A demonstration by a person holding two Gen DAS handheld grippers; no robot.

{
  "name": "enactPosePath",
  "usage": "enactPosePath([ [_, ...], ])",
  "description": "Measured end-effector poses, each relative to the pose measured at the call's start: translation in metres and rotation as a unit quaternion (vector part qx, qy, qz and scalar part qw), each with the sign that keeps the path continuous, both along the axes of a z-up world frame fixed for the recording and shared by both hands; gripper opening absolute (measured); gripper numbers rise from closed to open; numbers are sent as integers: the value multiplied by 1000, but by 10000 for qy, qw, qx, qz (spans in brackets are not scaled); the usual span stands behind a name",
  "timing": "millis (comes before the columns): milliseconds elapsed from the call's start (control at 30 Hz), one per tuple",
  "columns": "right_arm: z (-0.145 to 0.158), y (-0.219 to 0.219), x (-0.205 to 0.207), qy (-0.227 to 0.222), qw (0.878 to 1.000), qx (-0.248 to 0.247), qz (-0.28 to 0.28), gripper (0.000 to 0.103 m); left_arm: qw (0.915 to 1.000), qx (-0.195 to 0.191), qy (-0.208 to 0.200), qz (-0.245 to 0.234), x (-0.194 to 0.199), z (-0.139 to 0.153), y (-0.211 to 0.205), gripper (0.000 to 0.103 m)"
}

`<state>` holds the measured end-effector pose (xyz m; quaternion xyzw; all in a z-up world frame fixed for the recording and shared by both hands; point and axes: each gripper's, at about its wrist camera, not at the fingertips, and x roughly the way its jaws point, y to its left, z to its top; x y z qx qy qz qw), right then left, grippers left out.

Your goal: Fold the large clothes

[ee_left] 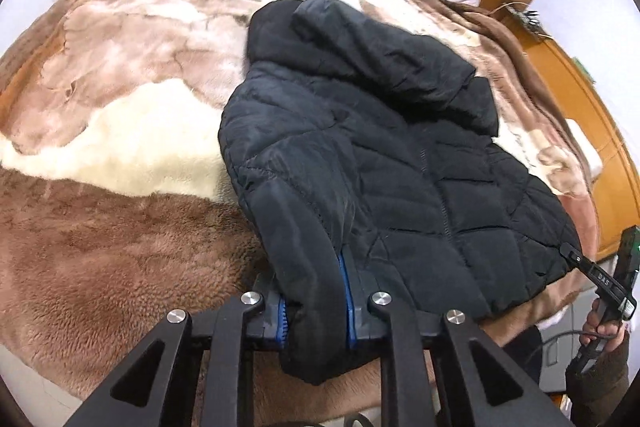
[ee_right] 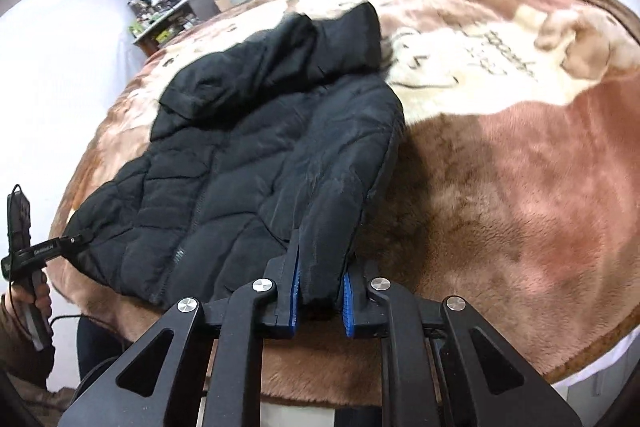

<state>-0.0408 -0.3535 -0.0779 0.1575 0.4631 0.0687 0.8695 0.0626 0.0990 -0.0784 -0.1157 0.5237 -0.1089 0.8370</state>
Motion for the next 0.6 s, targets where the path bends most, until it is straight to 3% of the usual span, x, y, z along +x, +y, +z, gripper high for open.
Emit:
enactPosePath([
  [500,48,-3,-57,-237,9994,224,142,16,9980,-626,93,79,-68,51,22,21],
  [600,60,-9,-56,-364,9988,294,109,16,9976,-684,-44,26,-71,66,19,21],
])
